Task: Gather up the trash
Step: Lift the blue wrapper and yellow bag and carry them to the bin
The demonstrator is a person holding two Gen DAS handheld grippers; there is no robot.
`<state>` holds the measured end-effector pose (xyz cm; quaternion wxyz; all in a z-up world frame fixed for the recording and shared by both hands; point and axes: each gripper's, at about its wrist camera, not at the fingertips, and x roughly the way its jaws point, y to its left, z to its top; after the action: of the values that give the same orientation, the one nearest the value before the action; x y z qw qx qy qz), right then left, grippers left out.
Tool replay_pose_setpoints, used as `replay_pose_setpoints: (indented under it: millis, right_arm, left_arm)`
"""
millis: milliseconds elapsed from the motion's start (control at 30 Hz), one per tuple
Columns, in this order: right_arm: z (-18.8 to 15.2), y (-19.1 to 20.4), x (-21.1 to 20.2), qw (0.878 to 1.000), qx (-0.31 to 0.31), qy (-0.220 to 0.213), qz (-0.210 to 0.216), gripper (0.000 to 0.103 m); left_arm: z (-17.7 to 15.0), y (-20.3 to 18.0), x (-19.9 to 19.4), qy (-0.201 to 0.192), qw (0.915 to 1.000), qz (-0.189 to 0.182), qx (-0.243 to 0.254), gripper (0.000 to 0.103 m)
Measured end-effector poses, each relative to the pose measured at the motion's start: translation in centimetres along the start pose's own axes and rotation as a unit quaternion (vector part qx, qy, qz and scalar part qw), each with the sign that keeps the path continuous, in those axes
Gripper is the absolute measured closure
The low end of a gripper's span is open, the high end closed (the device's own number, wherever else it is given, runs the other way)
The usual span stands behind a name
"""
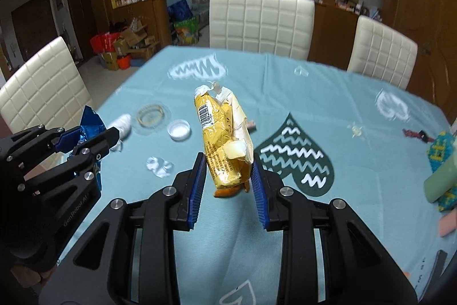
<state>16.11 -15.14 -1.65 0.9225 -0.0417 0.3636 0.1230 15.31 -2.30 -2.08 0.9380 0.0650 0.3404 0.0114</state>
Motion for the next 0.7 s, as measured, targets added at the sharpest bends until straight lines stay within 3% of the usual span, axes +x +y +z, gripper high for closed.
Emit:
replay_pose_setpoints:
  millis: [400,700]
  right_arm:
    - [0.4,4.2,-8.6,0.996,-0.031,-0.078,-0.015,0.07]
    - [0.0,6.2,-11.6,0.994,-0.038,-0.102,-0.013,0.07]
  left_arm:
    - [-0.1,2.5,-8.1,-0.075,0.9969,0.008,-0.019,0.083]
    - [-0.8,2.8,-11.8,-0.11,0.9937,0.014,-0.019,0.083]
